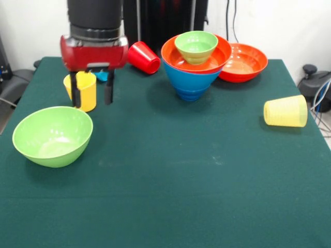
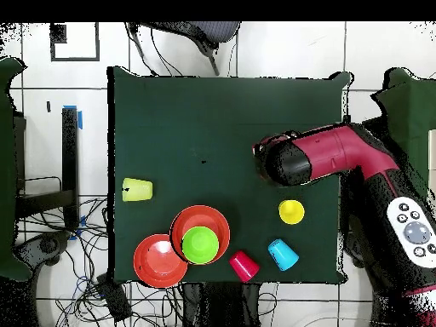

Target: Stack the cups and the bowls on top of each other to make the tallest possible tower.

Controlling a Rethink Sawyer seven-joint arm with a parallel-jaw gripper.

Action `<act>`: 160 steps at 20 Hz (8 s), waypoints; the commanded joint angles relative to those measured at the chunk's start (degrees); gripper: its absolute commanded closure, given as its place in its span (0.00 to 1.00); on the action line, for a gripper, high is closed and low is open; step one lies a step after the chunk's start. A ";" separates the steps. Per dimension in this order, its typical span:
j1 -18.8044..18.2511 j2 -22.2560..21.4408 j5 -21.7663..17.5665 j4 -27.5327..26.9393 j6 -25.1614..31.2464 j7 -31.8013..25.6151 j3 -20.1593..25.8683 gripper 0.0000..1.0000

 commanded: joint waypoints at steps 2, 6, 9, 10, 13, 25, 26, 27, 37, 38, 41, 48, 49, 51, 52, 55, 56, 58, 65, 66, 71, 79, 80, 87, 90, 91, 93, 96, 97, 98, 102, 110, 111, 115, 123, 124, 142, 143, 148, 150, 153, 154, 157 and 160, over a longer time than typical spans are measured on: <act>-0.38 9.68 1.19 -11.47 7.07 -24.79 -0.91 0.00; 0.07 11.12 0.39 -13.12 7.22 -25.96 -1.51 0.00; 0.50 12.08 -0.82 -13.95 6.66 -26.40 -2.46 0.00; 0.65 12.40 -1.22 -14.23 6.47 -26.55 -2.78 0.00; 1.13 13.50 -1.21 -14.45 7.17 -27.02 -3.70 0.00; 0.98 14.54 0.40 -13.60 7.72 -26.29 -5.02 0.00; 0.91 14.48 0.45 -13.52 7.77 -26.38 -5.07 0.00; 0.85 14.62 0.60 -13.67 8.06 -26.39 -5.19 0.00; 2.93 16.66 -1.11 -16.90 12.94 -26.39 -8.48 0.00; 3.15 16.55 -1.25 -16.73 12.79 -26.02 -8.54 0.00; 3.83 16.55 -1.63 -17.51 13.18 -25.71 -8.93 0.00; 4.38 18.47 -0.53 -16.90 13.54 -23.39 -10.21 0.00; 4.24 18.98 -0.08 -16.87 13.71 -23.30 -10.20 0.00; 3.89 18.56 0.39 -15.42 13.44 -22.58 -10.25 0.00; 3.88 18.23 0.54 -14.87 13.41 -22.21 -10.25 0.00; 3.82 18.54 1.38 -14.68 14.18 -21.81 -10.19 0.00; 3.70 18.65 1.57 -14.62 14.23 -21.76 -10.16 0.00; 3.58 18.93 1.50 -14.40 13.75 -21.64 -10.16 0.00; 5.49 20.34 -0.93 -15.48 14.48 -20.65 -13.07 0.00; 5.81 20.63 -1.22 -15.71 14.48 -20.49 -13.46 0.00; 6.36 20.30 -1.14 -15.73 14.89 -20.80 -14.65 0.00; 6.14 20.70 -0.01 -14.53 13.84 -21.16 -15.58 0.00; 6.13 20.80 0.25 -14.58 13.76 -21.19 -15.60 1.00; 6.51 20.95 0.82 -15.64 14.93 -21.64 -15.64 1.00; 6.73 21.09 0.74 -15.77 14.90 -21.43 -15.72 1.00; 6.76 21.13 0.73 -15.79 14.96 -21.44 -15.75 1.00; 6.72 21.12 0.79 -15.66 15.09 -21.50 -15.79 1.00; 6.61 20.90 0.70 -15.37 15.00 -21.61 -15.84 1.00; 6.66 20.64 0.32 -15.31 14.71 -22.15 -15.73 1.00; 6.73 20.16 -0.16 -15.17 14.00 -22.45 -15.55 1.00; 7.24 13.56 -1.52 -11.49 12.01 -22.17 -15.23 1.00; 5.30 0.70 7.75 -2.30 13.67 -22.40 -8.92 1.00; 5.77 -0.25 8.46 -2.09 13.92 -22.10 -8.48 1.00; 7.72 -1.61 11.20 -2.81 15.92 -20.48 -8.09 1.00; 9.57 -5.46 15.89 -2.08 16.42 -19.41 -7.26 1.00; 9.53 -6.10 16.82 -1.93 16.61 -19.54 -6.91 1.00; 16.04 -14.51 27.85 -5.69 23.55 -14.31 -4.85 1.00; 16.32 -15.11 28.34 -5.35 22.99 -14.22 -4.57 1.00; 18.80 -14.35 28.34 -7.87 25.91 -15.86 -4.99 1.00; 19.45 -14.45 29.11 -8.78 26.99 -15.95 -5.07 1.00; 21.29 -14.53 29.11 -12.04 30.24 -16.33 -5.19 1.00; 21.56 -14.63 29.07 -12.44 31.04 -16.72 -5.25 1.00; 24.03 -15.36 27.49 -14.05 31.75 -11.46 -7.64 1.00; 24.95 -15.71 26.94 -14.25 34.19 -12.86 -7.98 1.00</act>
